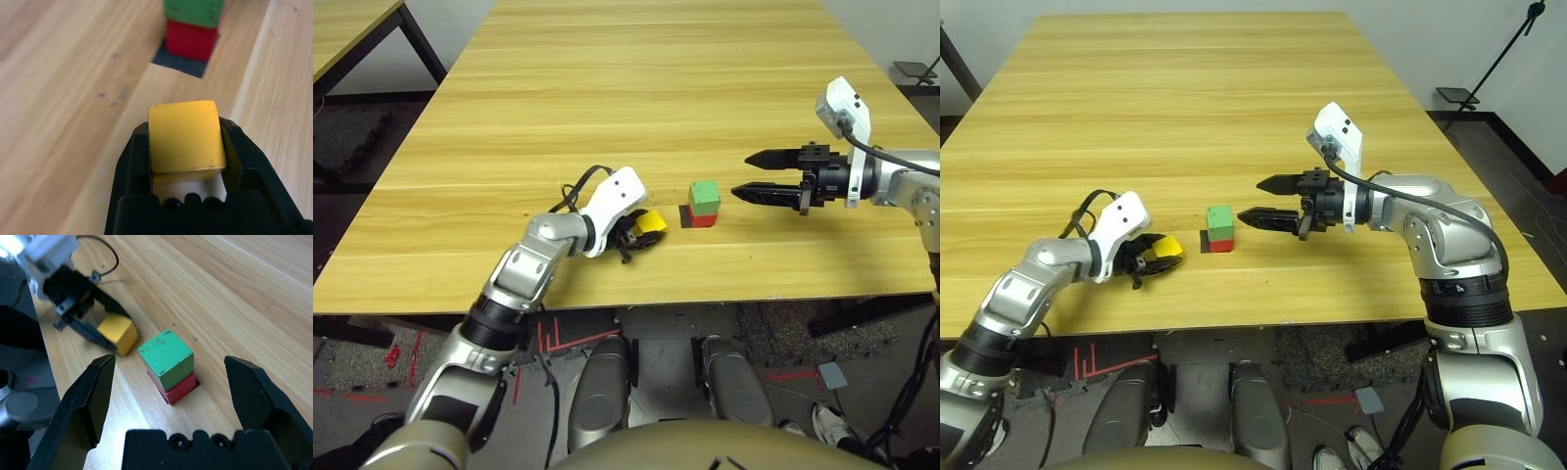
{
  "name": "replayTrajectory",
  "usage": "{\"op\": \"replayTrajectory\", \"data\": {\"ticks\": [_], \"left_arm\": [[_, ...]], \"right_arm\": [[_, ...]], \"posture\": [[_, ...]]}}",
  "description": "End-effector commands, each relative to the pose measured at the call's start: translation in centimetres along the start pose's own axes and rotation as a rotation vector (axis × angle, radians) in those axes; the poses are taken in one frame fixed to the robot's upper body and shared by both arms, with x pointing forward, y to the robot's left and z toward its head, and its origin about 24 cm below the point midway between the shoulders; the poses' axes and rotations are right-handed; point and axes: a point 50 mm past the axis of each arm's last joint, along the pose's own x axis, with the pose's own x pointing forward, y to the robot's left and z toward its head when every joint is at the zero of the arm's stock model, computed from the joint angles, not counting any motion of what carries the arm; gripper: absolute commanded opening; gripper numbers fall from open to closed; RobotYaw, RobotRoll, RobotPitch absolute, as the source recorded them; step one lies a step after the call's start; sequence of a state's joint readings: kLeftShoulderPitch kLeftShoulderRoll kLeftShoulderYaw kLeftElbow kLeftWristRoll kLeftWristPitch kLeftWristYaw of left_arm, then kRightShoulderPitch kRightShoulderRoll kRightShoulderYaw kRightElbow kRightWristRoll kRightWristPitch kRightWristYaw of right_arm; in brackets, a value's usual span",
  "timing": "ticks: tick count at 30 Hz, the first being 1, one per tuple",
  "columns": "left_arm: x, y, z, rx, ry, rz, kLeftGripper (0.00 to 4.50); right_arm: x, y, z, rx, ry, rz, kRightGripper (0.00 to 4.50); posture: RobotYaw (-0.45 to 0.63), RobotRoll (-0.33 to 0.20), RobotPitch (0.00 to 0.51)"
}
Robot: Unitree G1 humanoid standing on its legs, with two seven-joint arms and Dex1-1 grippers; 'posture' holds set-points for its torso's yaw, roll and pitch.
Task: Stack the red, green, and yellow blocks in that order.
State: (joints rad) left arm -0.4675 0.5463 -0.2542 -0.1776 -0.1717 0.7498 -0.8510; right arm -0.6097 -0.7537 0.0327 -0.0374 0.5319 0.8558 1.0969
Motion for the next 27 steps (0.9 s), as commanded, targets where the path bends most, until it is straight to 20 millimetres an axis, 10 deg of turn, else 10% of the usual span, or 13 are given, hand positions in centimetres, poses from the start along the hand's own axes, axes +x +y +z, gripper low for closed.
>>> {"op": "replayTrajectory", "data": {"ticks": [1,7,27], "left_arm": [[-1.0,0.8,3.4,0.044,-0.063,-0.011,1.96],[0.1,1.0,8.7,0.065,-0.166,-0.096,1.96],[5.0,0.3,9.5,0.133,-0.180,-0.320,1.96]], "right_arm": [[-0.3,0.1,-0.2,0.000,0.009,-0.010,4.50],[-0.5,0.3,-0.8,0.016,0.011,-0.021,4.50],[-1.3,2.0,-1.8,0.050,0.034,-0.029,4.50]], "posture": [[0.18,-0.118,0.071],[0.16,-0.099,0.067],[0.06,-0.098,0.067]]}}
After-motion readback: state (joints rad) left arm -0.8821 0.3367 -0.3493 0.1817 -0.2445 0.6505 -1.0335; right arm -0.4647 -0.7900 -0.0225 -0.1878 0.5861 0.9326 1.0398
